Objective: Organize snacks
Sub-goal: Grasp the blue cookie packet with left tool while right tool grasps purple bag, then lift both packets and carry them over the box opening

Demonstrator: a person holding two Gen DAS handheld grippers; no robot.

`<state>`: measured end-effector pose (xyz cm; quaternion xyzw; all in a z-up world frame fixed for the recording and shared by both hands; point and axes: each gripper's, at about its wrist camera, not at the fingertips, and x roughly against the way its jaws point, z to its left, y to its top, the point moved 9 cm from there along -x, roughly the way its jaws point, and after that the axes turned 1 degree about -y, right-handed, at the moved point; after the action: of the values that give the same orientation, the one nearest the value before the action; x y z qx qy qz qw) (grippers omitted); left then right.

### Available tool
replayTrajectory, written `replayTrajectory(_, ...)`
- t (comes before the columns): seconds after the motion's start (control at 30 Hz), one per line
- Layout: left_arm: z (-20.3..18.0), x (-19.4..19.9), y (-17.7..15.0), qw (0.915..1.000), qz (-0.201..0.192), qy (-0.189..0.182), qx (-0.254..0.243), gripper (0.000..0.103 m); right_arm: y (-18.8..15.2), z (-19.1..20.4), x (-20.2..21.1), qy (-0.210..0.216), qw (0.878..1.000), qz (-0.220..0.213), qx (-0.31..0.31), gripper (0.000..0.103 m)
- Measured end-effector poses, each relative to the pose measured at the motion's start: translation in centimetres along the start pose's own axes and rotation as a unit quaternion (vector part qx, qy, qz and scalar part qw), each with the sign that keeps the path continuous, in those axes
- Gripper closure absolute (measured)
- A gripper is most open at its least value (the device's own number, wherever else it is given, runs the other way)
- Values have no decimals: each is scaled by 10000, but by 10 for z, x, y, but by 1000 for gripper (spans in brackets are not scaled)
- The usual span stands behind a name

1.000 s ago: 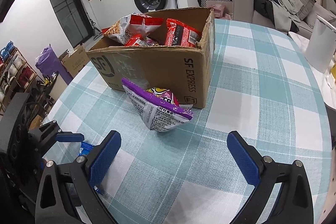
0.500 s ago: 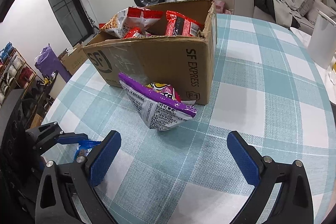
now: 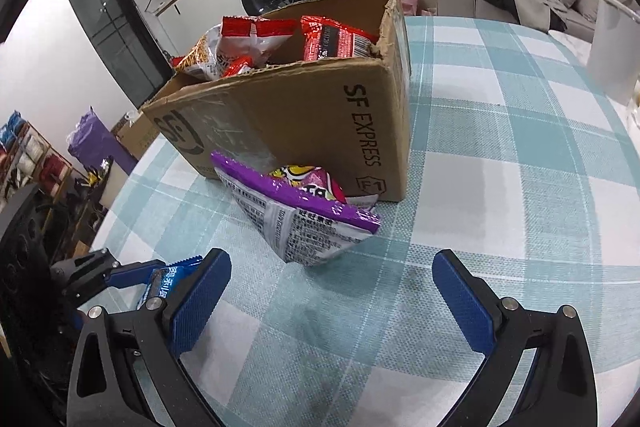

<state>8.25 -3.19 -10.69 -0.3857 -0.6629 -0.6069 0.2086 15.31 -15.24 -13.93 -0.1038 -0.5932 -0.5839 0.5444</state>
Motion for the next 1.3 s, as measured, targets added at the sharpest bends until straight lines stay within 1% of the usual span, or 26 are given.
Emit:
replayTrajectory(0.17, 8, 0, 3, 9998, -54, 107, 152, 52, 4, 4, -11, 10, 10000, -30, -84, 1)
replayTrajectory(0.23, 10, 0, 3, 9997, -74, 120, 178, 53, 7, 6, -13, -9, 9999, -69, -120, 5)
replayTrajectory(0.3, 10, 0, 3, 9997, -91, 131, 188, 53, 10, 7, -14, 3, 9998, -91, -150, 12)
replayTrajectory(0.33, 10, 0, 4, 9997, -96, 144, 183, 54, 12, 7, -16, -3, 9998, -96, -166, 13)
replayTrajectory(0.43, 10, 0, 4, 9997, -102, 168, 161, 54, 13, 8, -19, 15, 9998, -94, -162, 22)
replayTrajectory(0.5, 10, 0, 4, 9997, -107, 175, 162, 54, 14, 10, -20, 38, 9998, -128, -132, 30)
replayTrajectory(0.7, 12, 2, 5, 9994, -146, 196, 227, 54, 15, 13, -13, 72, 9995, -310, -55, 44)
replayTrajectory(0.87, 15, 3, 7, 9992, -173, 226, 291, 54, 14, 16, -9, 125, 9991, -392, 25, 47)
replayTrajectory(1.3, 20, 14, 18, 9981, -373, 297, 382, 54, 13, 24, 6, 272, 9981, -514, 183, 48)
